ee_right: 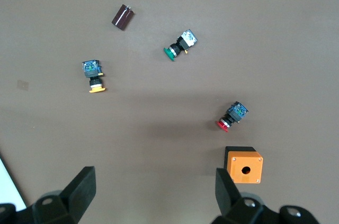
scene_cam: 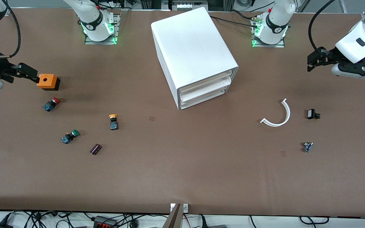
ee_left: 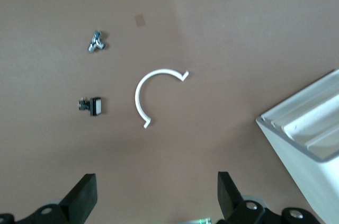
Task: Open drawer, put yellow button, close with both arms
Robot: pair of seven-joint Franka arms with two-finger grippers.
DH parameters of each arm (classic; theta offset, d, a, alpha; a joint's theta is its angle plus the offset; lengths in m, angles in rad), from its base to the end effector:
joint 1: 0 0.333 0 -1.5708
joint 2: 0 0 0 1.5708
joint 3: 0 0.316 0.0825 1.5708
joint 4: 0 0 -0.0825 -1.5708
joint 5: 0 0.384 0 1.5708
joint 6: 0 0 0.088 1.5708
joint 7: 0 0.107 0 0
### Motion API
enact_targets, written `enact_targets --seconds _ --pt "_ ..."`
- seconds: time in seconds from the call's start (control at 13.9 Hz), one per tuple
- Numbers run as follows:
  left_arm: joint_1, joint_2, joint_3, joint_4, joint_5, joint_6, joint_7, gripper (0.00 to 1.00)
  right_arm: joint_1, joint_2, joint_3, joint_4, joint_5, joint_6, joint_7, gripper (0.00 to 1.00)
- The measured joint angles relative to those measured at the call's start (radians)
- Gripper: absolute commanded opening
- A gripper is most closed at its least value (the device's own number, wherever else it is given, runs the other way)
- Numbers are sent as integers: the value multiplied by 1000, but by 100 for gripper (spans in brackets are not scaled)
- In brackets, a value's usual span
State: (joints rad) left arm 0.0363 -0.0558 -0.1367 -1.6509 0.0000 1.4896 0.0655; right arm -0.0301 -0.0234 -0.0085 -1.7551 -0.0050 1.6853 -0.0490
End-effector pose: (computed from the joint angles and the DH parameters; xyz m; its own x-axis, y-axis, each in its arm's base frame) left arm 0.5242 -0.0548 0.6103 0.9808 -0.1636 -0.1061 -0.1646 -0.9864 -0.0007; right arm 0.5499 -0.0218 0.5598 0.9989 0.0110 -0.0466 0.0112 -0.9999 0.0025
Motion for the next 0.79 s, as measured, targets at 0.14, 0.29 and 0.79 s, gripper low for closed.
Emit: enact_targets --seconds 0.14,0.29,0.79 --pt "-4 21 -1 0 -38 -98 1 100 9 16 5 0 0 3 -1 100" --pt "-5 54 -2 1 -111 -196 1 100 29 32 9 -1 1 4 -1 100" --pt "13 282 5 1 -542 -204 293 100 177 191 15 3 3 92 0 100"
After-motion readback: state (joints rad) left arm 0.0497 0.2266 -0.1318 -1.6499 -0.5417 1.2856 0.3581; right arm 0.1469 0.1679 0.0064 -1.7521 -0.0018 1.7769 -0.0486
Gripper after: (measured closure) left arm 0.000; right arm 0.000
